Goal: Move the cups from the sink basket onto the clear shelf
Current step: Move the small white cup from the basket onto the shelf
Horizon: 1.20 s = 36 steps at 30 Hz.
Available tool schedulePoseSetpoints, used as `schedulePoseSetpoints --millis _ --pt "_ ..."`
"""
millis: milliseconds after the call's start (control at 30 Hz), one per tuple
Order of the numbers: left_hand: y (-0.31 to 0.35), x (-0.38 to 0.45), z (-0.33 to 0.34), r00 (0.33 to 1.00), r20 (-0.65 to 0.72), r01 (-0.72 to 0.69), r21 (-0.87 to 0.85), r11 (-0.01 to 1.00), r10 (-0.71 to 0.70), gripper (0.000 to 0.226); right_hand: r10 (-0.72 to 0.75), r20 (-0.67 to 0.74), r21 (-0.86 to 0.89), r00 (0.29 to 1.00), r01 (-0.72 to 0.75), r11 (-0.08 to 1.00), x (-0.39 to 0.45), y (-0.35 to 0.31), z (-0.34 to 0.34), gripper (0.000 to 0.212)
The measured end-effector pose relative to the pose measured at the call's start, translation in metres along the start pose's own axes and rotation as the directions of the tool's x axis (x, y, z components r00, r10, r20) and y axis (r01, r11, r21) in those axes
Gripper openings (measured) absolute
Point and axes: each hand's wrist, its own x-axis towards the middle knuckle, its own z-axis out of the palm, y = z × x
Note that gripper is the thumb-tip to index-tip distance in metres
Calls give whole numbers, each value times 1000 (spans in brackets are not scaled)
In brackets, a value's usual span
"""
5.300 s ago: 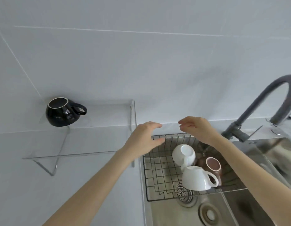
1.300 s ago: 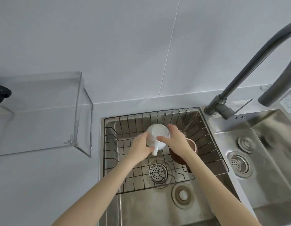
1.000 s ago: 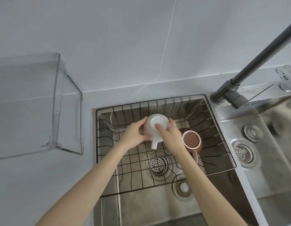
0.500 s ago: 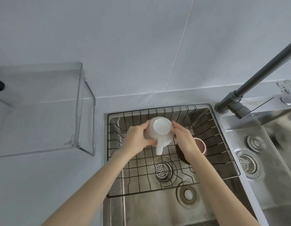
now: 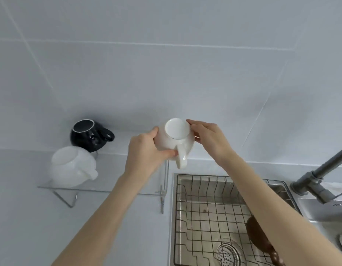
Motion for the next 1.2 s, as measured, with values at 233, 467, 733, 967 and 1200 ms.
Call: schedulePoseSetpoints --millis 233,467,733,967,1200 --pt "-41 29 -37 979 -186 86 22 996 -80 49 -10 110 -72 994 18 997 56 -29 66 46" --pt "-76 41 -27 977 -122 175 -21 984 -176 44 66 128 -133 990 -49 990 86 4 92 36" --pt "-97 46 -13 973 -120 192 -58 980 -198 39 90 109 -144 990 -74 987 95 21 102 33" --pt "-103 45 -7 970 -130 190 -116 975 -204 41 84 47 -86 995 -79 993 99 30 103 36" --pt "-92 46 -14 975 -51 217 -1 976 -217 39 59 -8 -103 998 -60 993 97 30 104 34"
